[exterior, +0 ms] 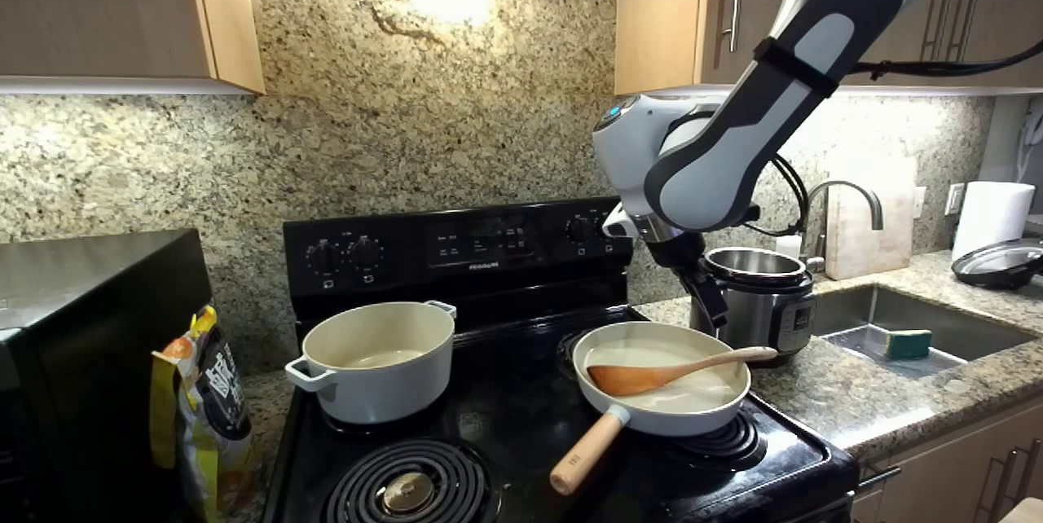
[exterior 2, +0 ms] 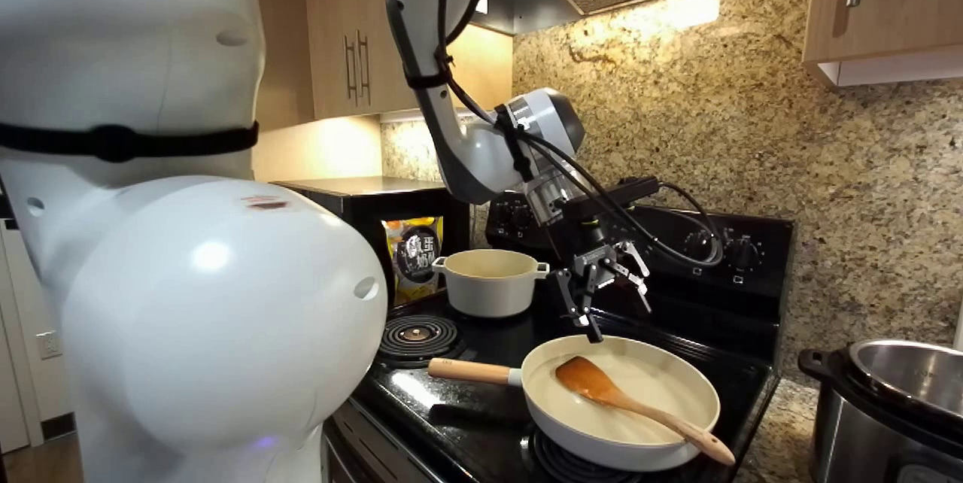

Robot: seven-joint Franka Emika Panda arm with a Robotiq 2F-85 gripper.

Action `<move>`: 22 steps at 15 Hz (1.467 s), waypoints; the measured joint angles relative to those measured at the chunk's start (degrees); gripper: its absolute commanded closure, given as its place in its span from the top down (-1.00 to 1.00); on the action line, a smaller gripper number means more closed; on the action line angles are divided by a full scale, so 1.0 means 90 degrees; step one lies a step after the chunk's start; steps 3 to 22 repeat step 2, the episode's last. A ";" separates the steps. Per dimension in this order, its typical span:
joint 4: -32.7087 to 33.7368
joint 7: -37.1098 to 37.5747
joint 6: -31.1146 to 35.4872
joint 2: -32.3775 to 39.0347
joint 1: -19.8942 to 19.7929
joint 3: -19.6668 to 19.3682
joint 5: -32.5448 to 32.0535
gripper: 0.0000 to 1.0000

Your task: Use the wooden spoon to stir the water in the white pan

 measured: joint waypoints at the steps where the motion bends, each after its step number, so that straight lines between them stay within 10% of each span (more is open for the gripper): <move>1: -0.0001 0.0000 0.0000 0.0000 0.0000 -0.0002 0.0000 1.00; 22: -0.0001 -0.0001 0.0000 0.0000 0.0000 -0.0003 0.0000 1.00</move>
